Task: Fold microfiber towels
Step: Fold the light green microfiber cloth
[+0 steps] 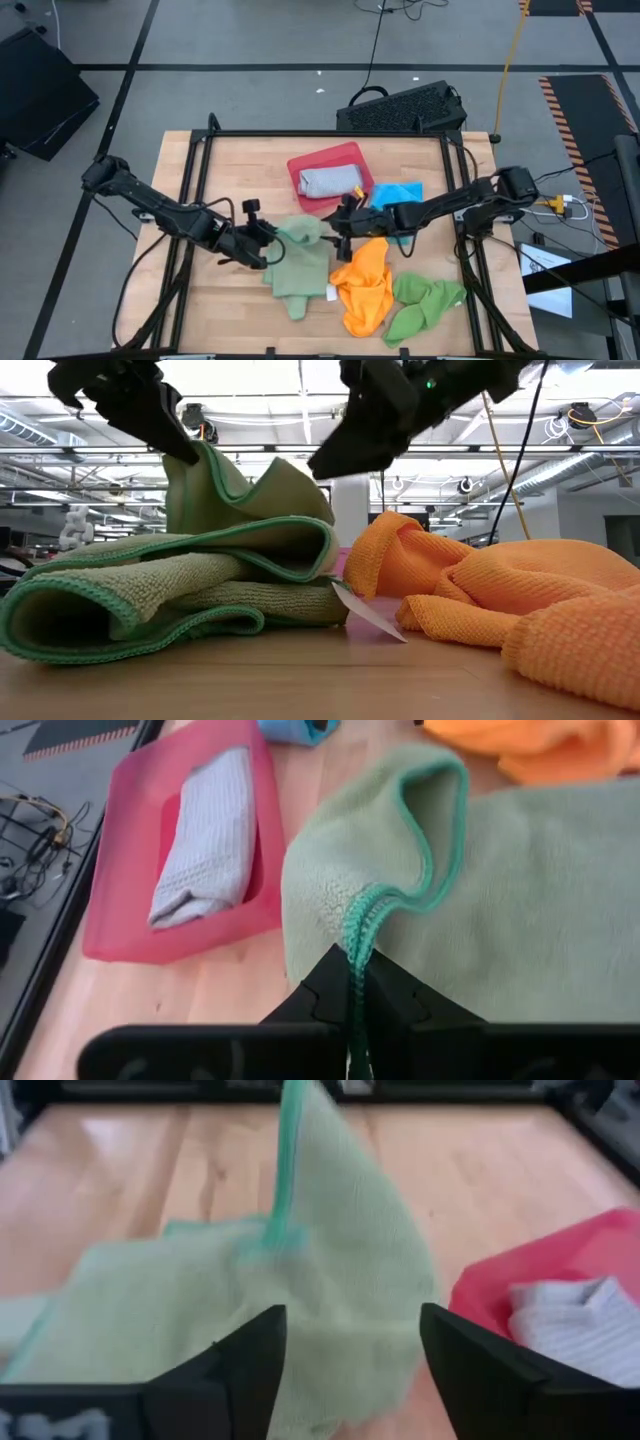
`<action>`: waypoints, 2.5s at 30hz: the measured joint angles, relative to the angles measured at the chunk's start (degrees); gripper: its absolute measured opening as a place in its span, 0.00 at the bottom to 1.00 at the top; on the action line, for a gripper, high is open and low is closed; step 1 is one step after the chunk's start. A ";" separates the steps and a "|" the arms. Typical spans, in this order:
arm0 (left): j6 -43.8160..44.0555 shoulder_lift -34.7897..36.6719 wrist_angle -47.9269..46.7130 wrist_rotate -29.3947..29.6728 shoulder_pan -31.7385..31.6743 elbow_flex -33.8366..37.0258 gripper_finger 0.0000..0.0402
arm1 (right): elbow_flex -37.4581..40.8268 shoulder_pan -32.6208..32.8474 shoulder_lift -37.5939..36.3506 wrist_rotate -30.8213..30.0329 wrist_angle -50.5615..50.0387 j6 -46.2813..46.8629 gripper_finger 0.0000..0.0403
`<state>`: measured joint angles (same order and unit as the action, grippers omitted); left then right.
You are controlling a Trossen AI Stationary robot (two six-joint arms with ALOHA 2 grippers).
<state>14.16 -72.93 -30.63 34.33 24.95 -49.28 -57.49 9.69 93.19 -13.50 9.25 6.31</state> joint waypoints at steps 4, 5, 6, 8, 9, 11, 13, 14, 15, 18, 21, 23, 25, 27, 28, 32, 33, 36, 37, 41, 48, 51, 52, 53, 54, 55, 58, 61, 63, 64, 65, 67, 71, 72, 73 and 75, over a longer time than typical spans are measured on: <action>0.81 0.00 2.45 -0.08 -0.35 0.00 0.02 | 0.00 1.16 -0.21 0.18 0.21 -0.67 0.60; 1.19 0.00 2.55 -0.14 -0.49 0.00 0.02 | 0.00 1.69 0.10 0.23 0.40 -1.47 0.60; 1.92 0.00 2.57 -0.23 -0.57 0.00 0.02 | -0.01 2.33 0.67 0.07 1.20 -2.62 0.61; 3.19 -0.02 2.70 -0.22 -0.83 0.00 0.04 | -0.02 4.02 1.93 -0.95 2.22 -4.91 0.61; 3.79 -0.02 2.71 -0.23 -0.95 0.00 0.04 | 0.00 5.03 2.52 -1.84 3.17 -5.87 0.62; 4.25 -0.02 2.80 -0.27 -1.20 0.00 0.03 | 0.00 6.59 3.19 -4.75 4.96 -7.35 0.62; 4.19 -0.02 2.99 -0.28 -1.23 0.00 0.02 | 0.00 7.54 3.23 -7.15 6.19 -8.33 0.62; 4.17 -0.02 3.21 -0.31 -1.23 0.00 0.01 | 0.00 7.77 3.30 -7.56 6.69 -8.38 0.62; 4.18 -0.02 3.41 -0.32 -1.23 0.00 0.02 | 0.00 7.79 3.56 -7.69 7.52 -8.28 0.62; 4.17 -0.02 3.91 -0.35 -1.23 0.00 0.04 | 0.00 7.61 4.34 -9.02 9.83 -8.35 0.59; 4.20 -0.02 3.99 -0.35 -1.23 0.00 0.03 | -0.04 6.83 6.05 -8.87 12.35 -10.09 0.56; 4.24 -0.02 4.16 -0.45 -1.23 0.00 0.02 | -0.04 6.32 7.30 -8.87 13.46 -10.39 0.53; 4.38 -0.04 4.15 -0.91 -1.20 0.00 0.02 | -0.04 5.78 7.80 -8.85 13.93 -10.24 0.50; 4.55 -0.02 4.14 -0.96 -1.14 0.00 0.04 | -0.04 5.46 7.77 -8.81 13.87 -10.01 0.45; 4.58 -0.02 4.10 -1.01 -1.14 0.00 0.04 | -0.04 5.32 7.77 -8.79 13.68 -10.01 0.42; 4.34 -0.02 4.09 -1.07 -1.09 0.00 0.02 | -0.04 5.00 7.77 -6.73 12.64 -10.01 0.25; 4.30 -0.03 4.07 -1.07 -1.09 0.00 0.01 | -0.04 4.88 7.77 -5.43 12.11 -9.76 0.20; 4.36 -0.03 4.08 -1.07 -1.09 0.00 0.03 | -0.04 4.55 7.79 -4.10 9.68 -8.46 0.05; 4.33 -0.02 4.08 -1.07 -1.09 0.00 0.04 | -0.04 4.55 7.78 -4.34 9.20 -8.58 0.03; 3.97 -0.02 4.12 -1.05 -1.09 0.00 0.02 | 0.00 4.55 5.86 -4.50 8.95 -10.04 0.04; -0.62 -0.04 4.20 -1.34 0.54 -5.02 0.04 | -0.11 4.57 -4.14 -7.67 9.07 -13.92 0.01; -4.40 -0.04 4.77 -1.97 2.70 -8.19 0.02 | -0.15 6.10 -8.41 -9.61 8.89 -14.70 0.01; -5.60 -0.04 4.62 -2.29 3.62 -9.40 0.01 | -0.15 7.11 -9.48 -12.52 8.81 -15.35 0.01; -6.83 -0.04 4.45 -2.65 4.53 -10.78 0.02 | -0.15 8.37 -10.44 -16.42 8.63 -16.50 0.01; -7.91 -0.04 3.80 -2.80 5.48 -12.30 0.02 | -0.15 9.67 -11.40 -20.25 8.48 -18.14 0.01; -8.80 -0.04 3.04 -2.79 6.61 -14.13 0.03 | -0.15 11.11 -12.37 -23.36 8.77 -20.11 0.01; -9.68 -0.04 1.42 -2.30 9.32 -19.82 0.04 | -1.27 15.53 -14.84 -28.81 9.63 -24.22 0.01; -9.16 -0.03 0.12 0.58 11.47 -25.01 0.02 | -3.44 19.45 -16.37 -29.75 9.72 -25.45 0.01; -8.06 -0.04 -0.33 1.79 12.92 -28.03 0.01 | -5.56 21.40 -16.66 -29.67 9.77 -24.69 0.01; -6.96 -0.04 -0.17 1.79 13.56 -29.52 0.02 | -6.65 22.39 -16.66 -29.58 9.77 -24.35 0.01; -6.11 -0.04 0.70 1.64 14.27 -30.74 0.02 | -7.86 23.27 -16.65 -29.49 9.71 -23.79 0.01; -6.86 -0.04 3.34 -0.22 15.72 -32.18 0.03 | -10.38 24.77 -16.20 -28.11 8.77 -22.82 0.01; -9.63 -0.15 3.83 -2.44 17.24 -32.52 0.01 | -13.25 26.14 -14.43 -24.07 6.90 -22.81 0.01; -9.54 -0.15 2.66 -2.18 17.27 -32.52 0.01 | -13.39 26.25 -14.21 -23.97 6.88 -23.34 0.01; -8.78 -0.13 0.84 -1.01 17.25 -32.56 0.02 | -13.40 26.30 -14.17 -24.52 6.58 -23.72 0.01; -6.35 -0.13 -4.05 2.40 17.14 -32.57 0.03 | -13.44 25.66 -14.24 -27.24 4.37 -23.34 0.01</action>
<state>7.81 -73.06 -34.68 36.73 42.09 -81.84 -70.94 35.34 78.96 -40.73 13.63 -17.04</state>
